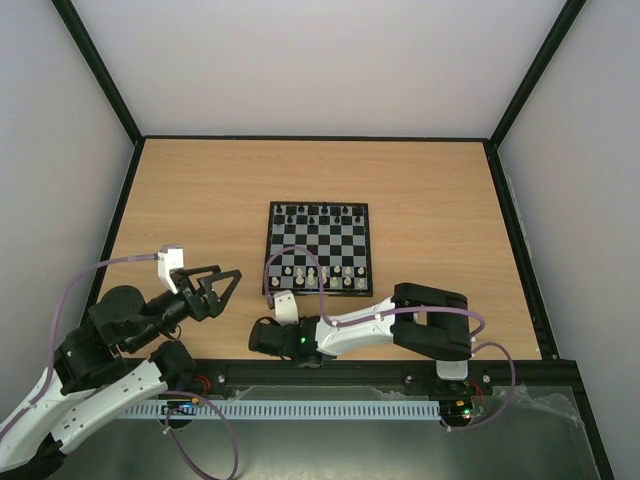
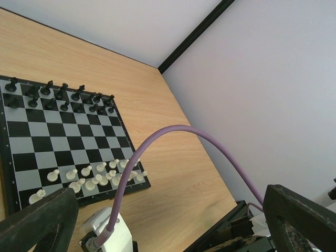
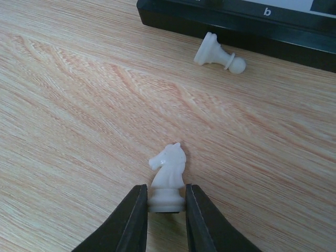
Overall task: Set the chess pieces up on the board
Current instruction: Pick up the chess piece at the center of the board, then place the chess piece on the chessboard.
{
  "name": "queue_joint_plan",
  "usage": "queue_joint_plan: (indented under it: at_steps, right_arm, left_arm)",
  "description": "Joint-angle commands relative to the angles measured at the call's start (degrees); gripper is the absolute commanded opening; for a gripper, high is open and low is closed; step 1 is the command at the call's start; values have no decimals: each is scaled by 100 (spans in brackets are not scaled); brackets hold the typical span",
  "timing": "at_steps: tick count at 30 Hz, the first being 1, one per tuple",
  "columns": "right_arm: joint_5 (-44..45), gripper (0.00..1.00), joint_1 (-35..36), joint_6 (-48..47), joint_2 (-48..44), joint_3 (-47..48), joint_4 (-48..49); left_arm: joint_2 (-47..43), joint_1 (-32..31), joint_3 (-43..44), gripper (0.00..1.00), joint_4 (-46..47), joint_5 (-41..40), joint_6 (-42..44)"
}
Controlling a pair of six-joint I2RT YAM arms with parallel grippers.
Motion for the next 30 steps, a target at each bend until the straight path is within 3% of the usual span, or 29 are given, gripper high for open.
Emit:
queue_joint_plan:
  at_steps: [1, 6, 10, 17, 22, 26, 30]
  right_arm:
    - [289, 19, 52, 173, 50, 80, -287]
    - [293, 16, 52, 69, -152, -7, -284]
    - [285, 15, 31, -236, -863, -351, -357]
    - [-817, 15, -515, -1484, -3901, -1633, -180]
    - [-1512, 16, -683, -2206, -5672, -2138, -123]
    - [-2211, 16, -686, -2550, -6177, -2212, -4]
    - [-2533, 16, -686, -2792, -6410, -2207, 34]
  left_arm:
    - [-30, 30, -59, 99, 1, -30, 43]
    - [17, 32, -99, 99, 18, -10, 51]
    - [45, 28, -102, 99, -27, -23, 100]
    - [88, 15, 84, 99, -53, 386, 213]
    - [417, 7, 326, 99, 103, 1116, 285]
    - [582, 6, 73, 99, 721, 2173, 467]
    - [732, 6, -429, 99, 1536, 2904, -41]
